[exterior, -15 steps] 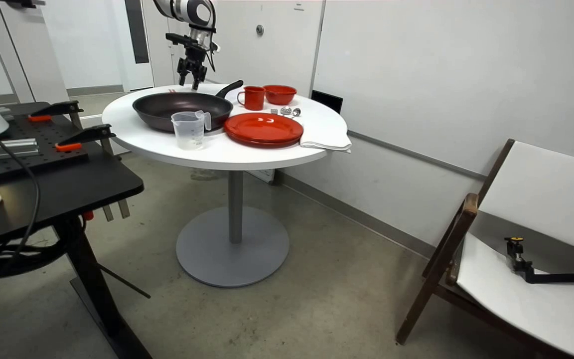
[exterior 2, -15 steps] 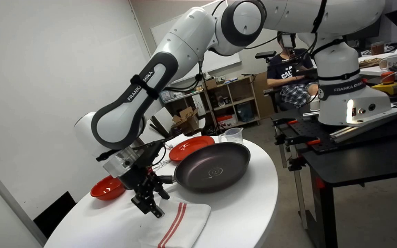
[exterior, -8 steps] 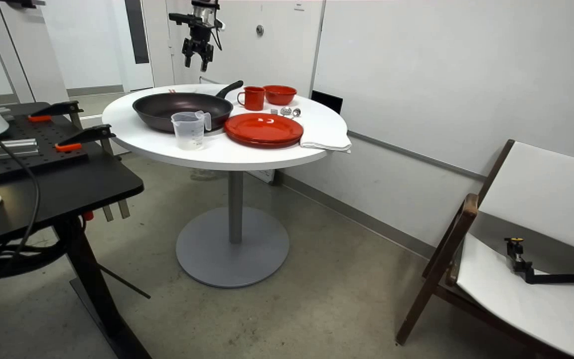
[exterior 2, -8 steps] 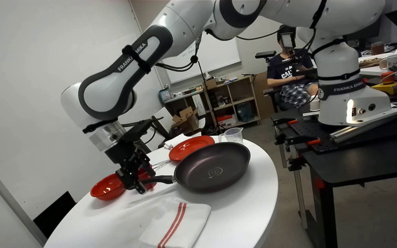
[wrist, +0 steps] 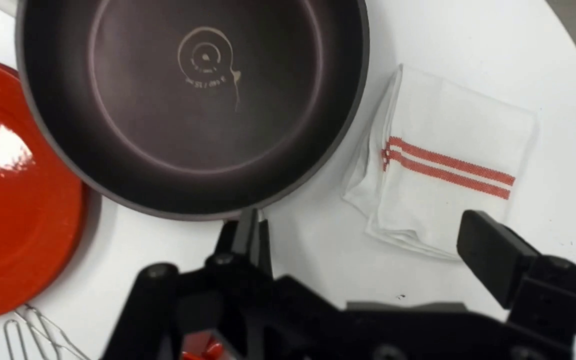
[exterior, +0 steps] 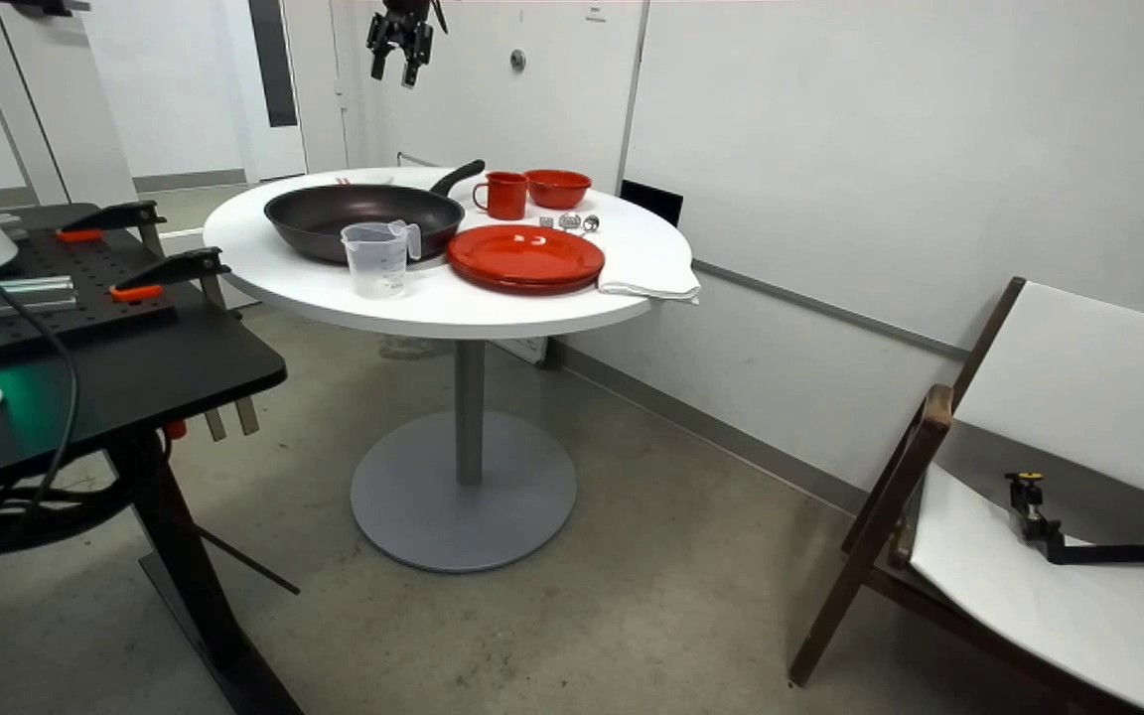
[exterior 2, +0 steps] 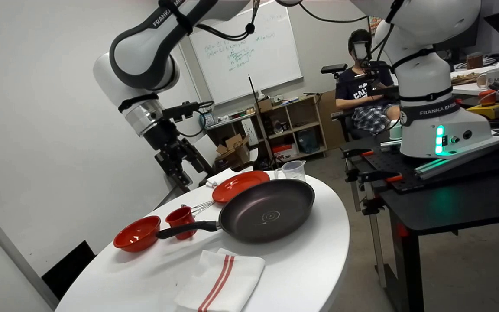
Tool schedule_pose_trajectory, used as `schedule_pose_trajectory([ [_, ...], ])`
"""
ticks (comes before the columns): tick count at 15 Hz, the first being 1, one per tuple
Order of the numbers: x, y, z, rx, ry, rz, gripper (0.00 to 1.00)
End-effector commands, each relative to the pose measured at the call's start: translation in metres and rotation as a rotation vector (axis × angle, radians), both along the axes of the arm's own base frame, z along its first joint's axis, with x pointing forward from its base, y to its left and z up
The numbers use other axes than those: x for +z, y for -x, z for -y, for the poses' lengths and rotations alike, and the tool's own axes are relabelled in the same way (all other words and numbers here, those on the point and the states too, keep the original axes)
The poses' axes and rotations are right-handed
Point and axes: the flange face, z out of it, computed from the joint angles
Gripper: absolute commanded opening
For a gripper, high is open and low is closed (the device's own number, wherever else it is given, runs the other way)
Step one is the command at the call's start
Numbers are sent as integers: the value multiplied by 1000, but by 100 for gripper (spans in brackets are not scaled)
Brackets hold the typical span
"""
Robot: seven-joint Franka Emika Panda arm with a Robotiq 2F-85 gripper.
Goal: Use the white and red towel to wipe the black pan
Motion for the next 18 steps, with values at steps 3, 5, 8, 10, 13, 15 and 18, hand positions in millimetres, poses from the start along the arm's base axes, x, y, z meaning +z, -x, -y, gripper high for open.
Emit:
schedule_pose_trajectory([
  [3,26,64,46,-115,-39,-47,100],
  [5,30,85,61,-153,-69,-66,100],
  [8,36,116,86,-200,-100,-57,100],
  [10,39,139,105,-233,-108,-40,100],
  [13,41,178,135,-261,-120,-17,100],
  [15,35,154,131,-254,-87,-47,100],
  [18,39,181,149,-263,-95,-30,100],
])
